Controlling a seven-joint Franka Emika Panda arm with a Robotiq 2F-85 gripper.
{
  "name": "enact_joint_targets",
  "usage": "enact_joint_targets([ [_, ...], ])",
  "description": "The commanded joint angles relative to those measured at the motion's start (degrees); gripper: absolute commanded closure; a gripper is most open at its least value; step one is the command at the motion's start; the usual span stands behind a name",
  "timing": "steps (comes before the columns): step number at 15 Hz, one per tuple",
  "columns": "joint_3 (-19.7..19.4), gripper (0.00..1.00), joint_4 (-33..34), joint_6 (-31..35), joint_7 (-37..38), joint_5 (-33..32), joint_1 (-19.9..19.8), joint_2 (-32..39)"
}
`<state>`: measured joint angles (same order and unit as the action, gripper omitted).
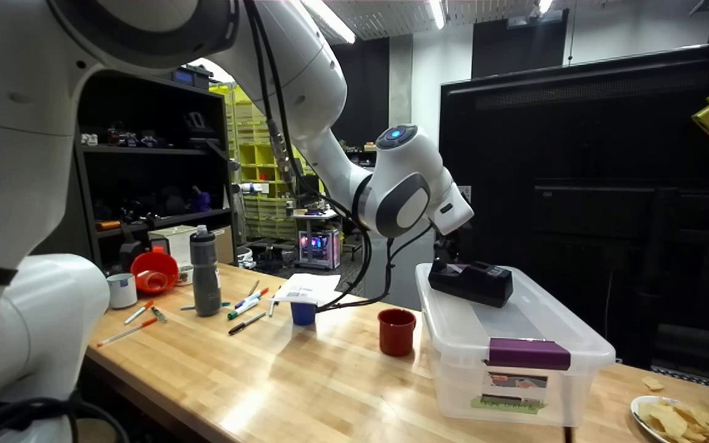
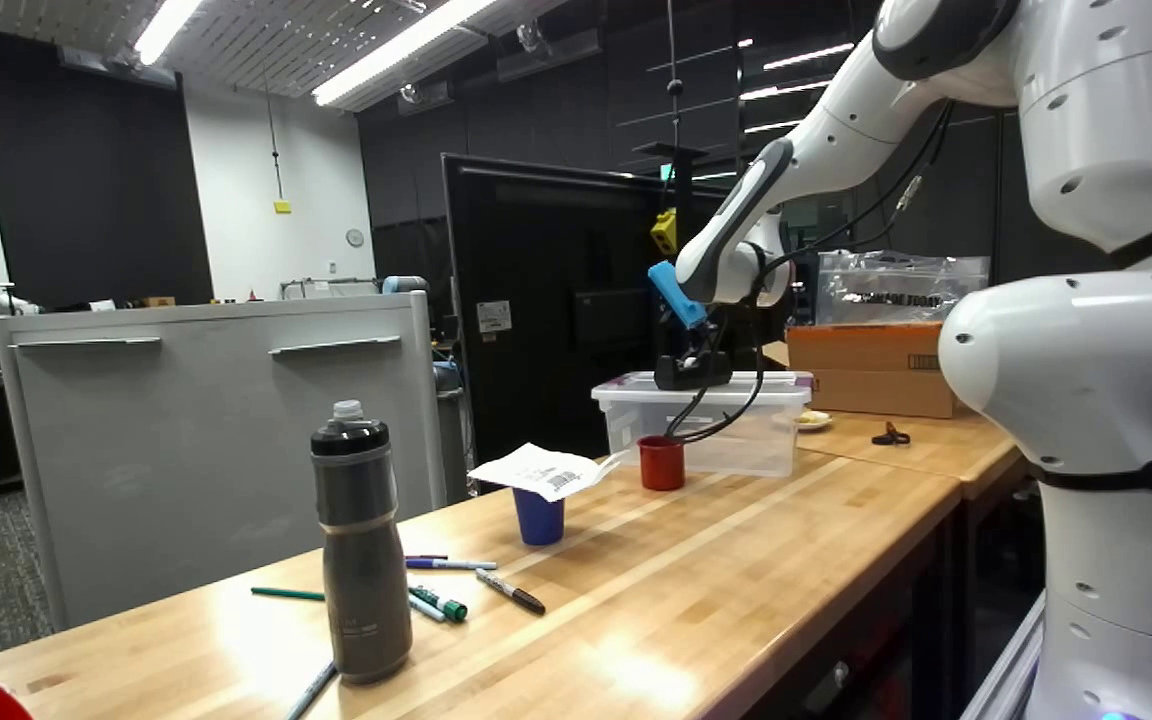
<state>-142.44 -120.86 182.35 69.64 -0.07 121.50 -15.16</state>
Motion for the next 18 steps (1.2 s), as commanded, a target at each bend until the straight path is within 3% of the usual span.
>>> enact_joint_targets([
  [1, 0.1, 0.00, -0.7, 1.6, 0.6, 0.5, 0.1, 0.2],
  [9, -3.7, 0.00, -5.2, 9.1, 3.1, 2.1, 3.0, 0.1],
  [18, -5.3, 0.00, -7.7, 15.2, 2.7, 3.1, 5.9, 0.7],
])
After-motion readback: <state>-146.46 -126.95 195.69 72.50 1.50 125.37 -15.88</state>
